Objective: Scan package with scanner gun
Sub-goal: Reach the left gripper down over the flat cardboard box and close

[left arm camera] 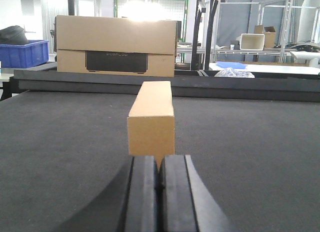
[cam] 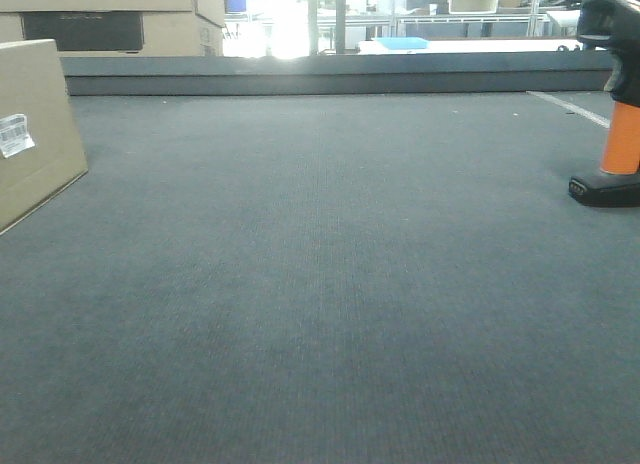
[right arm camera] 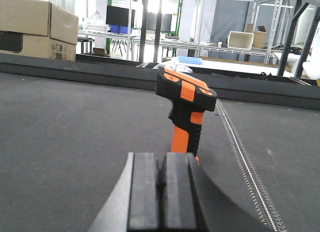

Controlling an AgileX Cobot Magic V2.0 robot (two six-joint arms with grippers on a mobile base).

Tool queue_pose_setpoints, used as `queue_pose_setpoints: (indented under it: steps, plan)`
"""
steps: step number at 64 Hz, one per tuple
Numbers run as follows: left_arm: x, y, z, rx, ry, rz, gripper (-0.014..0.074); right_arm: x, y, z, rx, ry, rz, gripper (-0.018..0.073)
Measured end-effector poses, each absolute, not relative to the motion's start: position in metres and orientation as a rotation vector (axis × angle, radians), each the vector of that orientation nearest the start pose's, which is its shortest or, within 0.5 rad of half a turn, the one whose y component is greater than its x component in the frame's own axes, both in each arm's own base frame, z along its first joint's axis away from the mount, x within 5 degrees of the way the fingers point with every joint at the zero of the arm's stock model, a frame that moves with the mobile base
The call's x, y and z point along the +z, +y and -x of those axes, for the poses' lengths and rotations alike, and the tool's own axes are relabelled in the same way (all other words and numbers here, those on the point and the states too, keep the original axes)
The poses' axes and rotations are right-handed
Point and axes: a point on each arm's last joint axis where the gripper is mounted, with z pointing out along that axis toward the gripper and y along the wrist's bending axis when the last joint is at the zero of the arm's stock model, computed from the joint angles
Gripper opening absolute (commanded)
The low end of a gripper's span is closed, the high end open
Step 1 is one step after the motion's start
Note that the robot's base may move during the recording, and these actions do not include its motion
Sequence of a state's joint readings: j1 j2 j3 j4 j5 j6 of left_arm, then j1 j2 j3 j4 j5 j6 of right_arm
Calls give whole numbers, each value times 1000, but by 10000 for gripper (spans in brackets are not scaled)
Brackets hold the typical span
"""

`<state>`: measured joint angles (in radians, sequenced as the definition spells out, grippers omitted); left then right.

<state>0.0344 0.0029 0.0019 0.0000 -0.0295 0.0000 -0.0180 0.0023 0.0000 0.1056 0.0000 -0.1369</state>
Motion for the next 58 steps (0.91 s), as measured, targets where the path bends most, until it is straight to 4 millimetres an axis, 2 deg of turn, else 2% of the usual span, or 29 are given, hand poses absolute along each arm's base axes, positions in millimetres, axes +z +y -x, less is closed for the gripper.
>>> queue_pose_setpoints:
  steps: [58]
  plan:
    - [215,2,-56,28,1459,25,-111,213,-1,-56,-40,1486,10,-168]
